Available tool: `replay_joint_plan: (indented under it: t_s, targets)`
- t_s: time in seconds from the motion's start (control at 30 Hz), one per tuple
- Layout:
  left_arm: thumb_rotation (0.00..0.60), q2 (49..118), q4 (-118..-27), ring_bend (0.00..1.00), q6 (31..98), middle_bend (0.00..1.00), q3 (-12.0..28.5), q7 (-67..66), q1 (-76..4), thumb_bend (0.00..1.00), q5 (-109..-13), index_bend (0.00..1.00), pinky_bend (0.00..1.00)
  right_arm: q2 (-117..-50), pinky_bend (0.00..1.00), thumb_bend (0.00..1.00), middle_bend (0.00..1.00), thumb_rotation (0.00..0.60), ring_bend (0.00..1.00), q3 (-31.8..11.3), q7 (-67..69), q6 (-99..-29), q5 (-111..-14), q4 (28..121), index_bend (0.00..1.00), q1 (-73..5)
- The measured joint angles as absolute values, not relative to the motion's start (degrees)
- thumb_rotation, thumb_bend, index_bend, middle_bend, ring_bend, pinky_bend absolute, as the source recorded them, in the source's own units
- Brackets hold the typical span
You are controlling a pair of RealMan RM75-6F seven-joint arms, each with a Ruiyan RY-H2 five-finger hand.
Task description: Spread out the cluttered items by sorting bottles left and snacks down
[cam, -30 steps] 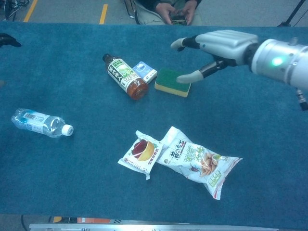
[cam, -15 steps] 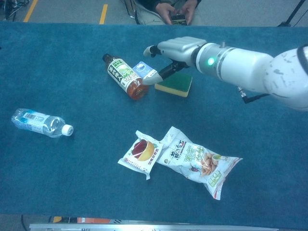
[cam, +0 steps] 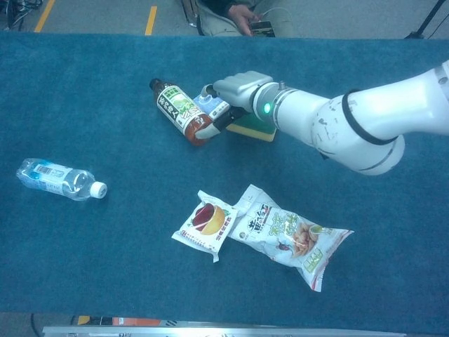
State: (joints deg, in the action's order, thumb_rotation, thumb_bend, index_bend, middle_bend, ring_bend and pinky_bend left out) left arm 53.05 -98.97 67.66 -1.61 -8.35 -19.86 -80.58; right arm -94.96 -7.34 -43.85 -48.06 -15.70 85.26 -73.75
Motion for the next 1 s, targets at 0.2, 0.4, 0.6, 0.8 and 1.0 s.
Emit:
replay_joint_plan:
  t_s: [0.2,0.4,0.6,0.8,1.0]
  targets:
    - [0.600,52.8,-98.8,0.08,67.8,0.08,-1.6,-7.8,-19.2,0.30,-80.9,0.11,0.18,-96.5,0.12,0.04,0.14,0.211,0.08,-7.1,-44.2,-48.1,-15.8,84.5,0.00,-74.5]
    - [0.600,52.8,-98.4,0.08,67.7,0.08,-1.5,-7.5,-18.9,0.30,-81.1,0.11,0.18,-97.3,0.12,0.04,0.14,0.213,0.08,-7.2,-43.8,-47.6,-16.1,84.6,0.00,-74.9]
    - [0.600,52.9,-98.3,0.08,67.5,0.08,-1.3,-7.4,-18.7,0.30,-81.3,0.11,0.18,-97.0,0.12,0.04,0.14,0.213,0.08,-7.7,-42.2,-46.7,-18.2,86.4,0.00,-74.7]
    - [0.600,53.0,-98.3,0.08,66.9,0.08,-1.2,-7.5,-18.8,0.30,-81.5,0.11,0.18,-95.4,0.12,0.04,0.15,0.227,0.08,-8.7,-38.2,-43.9,-22.3,89.9,0.00,-73.7]
    - [0.600,53.4,-98.3,0.08,66.0,0.09,-0.9,-7.5,-19.4,0.30,-82.0,0.11,0.18,-90.8,0.12,0.04,0.15,0.237,0.08,-9.0,-32.9,-43.9,-31.2,94.9,0.00,-70.0]
